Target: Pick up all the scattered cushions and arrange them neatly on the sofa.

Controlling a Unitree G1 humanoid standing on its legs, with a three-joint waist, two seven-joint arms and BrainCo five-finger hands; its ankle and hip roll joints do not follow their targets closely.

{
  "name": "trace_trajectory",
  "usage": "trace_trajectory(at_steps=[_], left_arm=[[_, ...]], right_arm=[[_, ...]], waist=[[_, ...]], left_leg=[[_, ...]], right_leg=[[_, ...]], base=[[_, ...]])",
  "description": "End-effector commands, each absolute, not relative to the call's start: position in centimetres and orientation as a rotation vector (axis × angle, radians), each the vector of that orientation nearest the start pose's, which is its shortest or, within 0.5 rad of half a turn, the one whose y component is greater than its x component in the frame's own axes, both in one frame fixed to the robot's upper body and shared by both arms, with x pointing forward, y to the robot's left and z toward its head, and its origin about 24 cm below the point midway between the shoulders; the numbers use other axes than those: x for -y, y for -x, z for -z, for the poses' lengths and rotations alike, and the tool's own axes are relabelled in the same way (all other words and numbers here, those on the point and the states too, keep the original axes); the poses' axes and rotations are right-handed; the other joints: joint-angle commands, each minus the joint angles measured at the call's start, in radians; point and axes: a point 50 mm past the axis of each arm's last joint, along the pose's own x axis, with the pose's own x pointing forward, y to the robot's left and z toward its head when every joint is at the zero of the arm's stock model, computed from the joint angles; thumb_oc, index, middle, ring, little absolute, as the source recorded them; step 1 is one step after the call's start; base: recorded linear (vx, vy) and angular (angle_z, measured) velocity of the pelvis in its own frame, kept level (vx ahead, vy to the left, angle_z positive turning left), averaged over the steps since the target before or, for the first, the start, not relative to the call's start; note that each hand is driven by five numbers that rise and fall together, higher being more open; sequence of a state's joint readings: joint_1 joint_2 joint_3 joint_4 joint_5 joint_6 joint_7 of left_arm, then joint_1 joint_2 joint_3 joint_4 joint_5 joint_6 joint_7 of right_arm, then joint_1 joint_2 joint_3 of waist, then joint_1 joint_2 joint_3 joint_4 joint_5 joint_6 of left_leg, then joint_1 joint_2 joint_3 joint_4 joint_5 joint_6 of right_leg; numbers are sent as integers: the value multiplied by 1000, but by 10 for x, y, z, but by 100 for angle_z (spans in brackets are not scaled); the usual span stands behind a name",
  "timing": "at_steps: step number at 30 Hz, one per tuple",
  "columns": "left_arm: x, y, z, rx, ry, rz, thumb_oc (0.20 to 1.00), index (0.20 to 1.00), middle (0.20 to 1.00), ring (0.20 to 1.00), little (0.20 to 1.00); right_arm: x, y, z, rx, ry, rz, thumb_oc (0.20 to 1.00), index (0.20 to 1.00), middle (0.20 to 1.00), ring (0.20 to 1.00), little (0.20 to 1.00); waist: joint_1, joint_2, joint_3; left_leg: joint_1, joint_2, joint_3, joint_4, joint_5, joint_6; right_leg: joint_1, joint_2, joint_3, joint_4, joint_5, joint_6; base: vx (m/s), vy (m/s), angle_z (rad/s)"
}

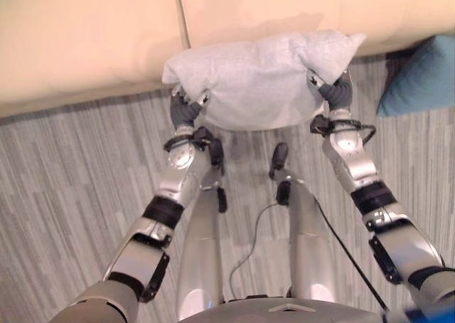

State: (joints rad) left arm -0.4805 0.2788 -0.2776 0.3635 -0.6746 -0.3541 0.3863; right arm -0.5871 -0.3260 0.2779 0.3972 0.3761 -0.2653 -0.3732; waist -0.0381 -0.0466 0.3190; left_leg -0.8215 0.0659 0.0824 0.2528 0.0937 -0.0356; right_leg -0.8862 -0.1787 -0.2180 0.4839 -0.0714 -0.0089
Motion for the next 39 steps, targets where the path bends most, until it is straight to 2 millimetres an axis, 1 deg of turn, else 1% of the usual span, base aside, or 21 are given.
trace_trajectory(at_steps=[1,3,4,6,10,12,13,14,15,16,17,18,19,23,25,27,29,31,34,36,39], left_arm=[[-98,-325,-136,423,366,144,200,200,200,200,200],[-102,-318,-121,383,367,145,200,200,200,200,200],[-102,-318,-121,383,367,145,200,200,200,200,200],[-108,-305,-101,323,390,135,200,200,200,200,200],[-118,-293,-78,244,384,102,200,200,200,200,200],[-119,-291,-72,223,383,98,200,200,200,200,200],[-122,-286,-64,190,391,79,200,200,200,200,200],[-122,-286,-64,190,391,79,200,200,200,200,200],[-123,-282,-53,140,409,71,200,200,200,200,200],[-125,-281,-49,123,396,66,200,200,200,200,200],[-125,-281,-49,122,395,66,200,200,200,200,200],[-129,-279,-45,109,383,55,200,200,200,200,200],[-138,-273,-39,88,362,27,200,200,200,200,200],[-144,-268,-31,55,338,17,200,200,200,200,200],[-149,-265,-29,44,304,18,200,200,200,200,200],[-153,-266,-30,47,290,12,200,200,200,200,200],[-156,-266,-32,54,271,8,200,200,200,200,200],[-157,-267,-33,59,262,9,200,200,200,200,200],[-157,-268,-32,61,266,3,200,200,200,200,200],[-158,-270,-34,68,266,-4,200,200,200,200,200],[-152,-272,-35,78,272,23,200,200,200,200,200]], right_arm=[[99,-334,-147,483,-40,-146,200,200,200,200,200],[103,-327,-129,430,-18,-143,200,200,200,200,200],[103,-326,-129,429,-18,-143,200,200,200,200,200],[110,-313,-100,339,20,-143,200,200,200,200,200],[129,-300,-74,251,51,-104,200,200,200,200,200],[133,-298,-70,235,39,-93,200,200,200,200,200],[139,-294,-65,212,36,-71,200,200,200,200,200],[139,-294,-65,212,36,-71,200,200,200,200,200],[146,-291,-59,189,36,-52,200,200,200,200,200],[150,-290,-57,177,44,-33,200,200,200,200,200],[150,-290,-57,177,44,-33,200,200,200,200,200],[150,-290,-55,164,48,-37,200,200,200,200,200],[149,-288,-51,147,50,-42,200,200,200,200,200],[149,-287,-48,130,61,-43,200,200,200,200,200],[143,-288,-50,135,38,-60,200,200,200,200,200],[138,-291,-53,148,31,-75,200,200,200,200,200],[133,-294,-58,165,24,-91,200,200,200,200,200],[128,-297,-62,181,14,-105,200,200,200,200,200],[126,-299,-65,189,34,-123,200,200,200,200,200],[128,-301,-68,197,53,-125,200,200,200,200,200],[132,-302,-67,186,67,-116,200,200,200,200,200]], waist=[[2,32,-106],[5,32,-110],[5,32,-107],[10,31,-117],[17,19,-139],[18,16,-141],[19,6,-153],[19,6,-153],[17,-1,-178],[19,-9,-187],[19,-9,-188],[26,-12,-203],[43,-21,-213],[54,-34,-235],[70,-38,-237],[75,-35,-236],[71,-18,-232],[72,-2,-227],[65,0,-230],[57,-3,-232],[42,-19,-230]], left_leg=[[142,14,-119,-29,-54,-102],[240,17,-116,-66,-42,-112],[245,17,-116,-68,-42,-113],[373,27,-110,-98,-33,-126],[467,36,-96,-71,-15,-145],[477,40,-93,-50,0,-151],[489,38,-77,-19,5,-149],[489,38,-77,-19,5,-149],[510,32,-23,-50,-24,-123],[485,27,5,-44,-21,-113],[484,27,5,-43,-21,-113],[522,30,34,-83,-43,-95],[573,7,-3,-101,-83,-67],[635,-7,1,-119,-119,-46],[683,-19,14,-121,-157,-17],[700,-24,23,-123,-171,5],[714,-19,27,-133,-177,29],[740,-18,32,-146,-184,39],[781,-36,21,-180,-189,41],[803,-51,6,-199,-200,36],[823,-74,-25,-191,-215,29]], right_leg=[[204,9,-37,-162,14,110],[314,21,-57,-201,6,107],[319,22,-58,-203,6,107],[480,47,-84,-272,-5,99],[667,81,-112,-374,-22,85],[705,86,-119,-394,-25,83],[771,86,-132,-432,-24,82],[771,86,-132,-432,-24,82],[810,83,-149,-462,-18,89],[831,81,-155,-476,-14,94],[831,81,-155,-476,-14,94],[836,87,-142,-473,-8,100],[858,82,-131,-462,-3,112],[896,70,-116,-432,-9,128],[884,51,-88,-327,-15,150],[846,40,-67,-228,19,181],[769,34,-46,-98,62,203],[714,37,-44,-37,72,212],[687,52,-38,-144,38,183],[664,47,-30,-305,56,171],[671,73,31,-372,82,169]], base=[[83,-79,15],[87,-76,17],[135,-108,11],[161,-111,22],[125,-69,27],[96,-15,24],[107,-6,23],[175,30,20],[147,36,14],[148,37,26],[116,67,38],[200,175,38],[273,213,4],[209,173,-36],[143,227,-23],[61,189,-22],[63,194,-27],[107,155,-22],[205,45,-16],[234,-42,-5],[208,-46,18]])
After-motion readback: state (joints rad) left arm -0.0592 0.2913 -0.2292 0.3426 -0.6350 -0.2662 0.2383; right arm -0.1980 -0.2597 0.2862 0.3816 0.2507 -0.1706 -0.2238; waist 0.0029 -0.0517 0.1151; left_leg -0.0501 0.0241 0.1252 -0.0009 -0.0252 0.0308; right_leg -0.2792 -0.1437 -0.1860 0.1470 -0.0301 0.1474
